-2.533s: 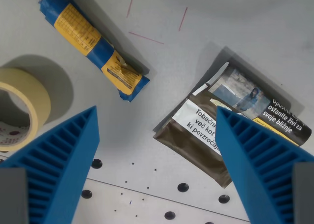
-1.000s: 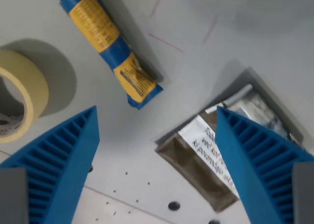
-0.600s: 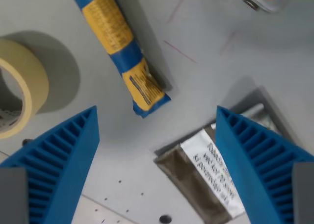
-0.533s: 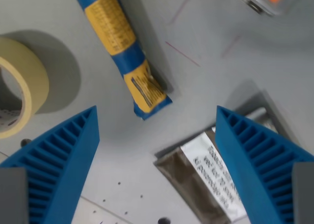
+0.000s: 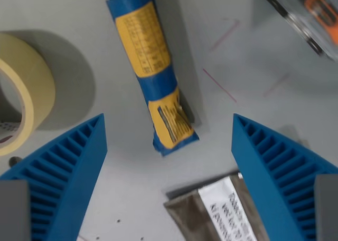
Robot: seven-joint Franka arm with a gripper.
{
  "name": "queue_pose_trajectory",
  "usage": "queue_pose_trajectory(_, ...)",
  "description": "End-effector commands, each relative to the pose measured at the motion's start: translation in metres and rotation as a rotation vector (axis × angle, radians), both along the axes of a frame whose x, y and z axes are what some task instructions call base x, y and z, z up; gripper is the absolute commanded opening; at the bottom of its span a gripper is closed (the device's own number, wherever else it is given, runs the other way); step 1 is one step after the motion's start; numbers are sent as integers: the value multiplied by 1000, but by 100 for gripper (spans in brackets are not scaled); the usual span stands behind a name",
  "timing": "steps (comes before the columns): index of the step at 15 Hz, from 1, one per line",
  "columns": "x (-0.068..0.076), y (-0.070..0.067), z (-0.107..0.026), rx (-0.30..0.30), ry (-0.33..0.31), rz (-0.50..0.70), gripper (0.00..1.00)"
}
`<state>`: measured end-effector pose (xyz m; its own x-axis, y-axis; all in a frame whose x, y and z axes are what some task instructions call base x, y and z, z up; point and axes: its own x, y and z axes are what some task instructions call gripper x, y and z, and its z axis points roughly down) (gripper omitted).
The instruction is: Move above the blue bag
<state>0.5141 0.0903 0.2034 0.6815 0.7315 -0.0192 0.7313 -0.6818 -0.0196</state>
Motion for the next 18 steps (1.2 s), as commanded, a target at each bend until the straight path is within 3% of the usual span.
queue_pose_trajectory(1,-5,3,-7,38,-91,210,100)
queue_pose_trajectory(9,-8,13,-27,33,-105,224,100)
queue_pose_trajectory(18,-10,17,-33,30,-99,182,100)
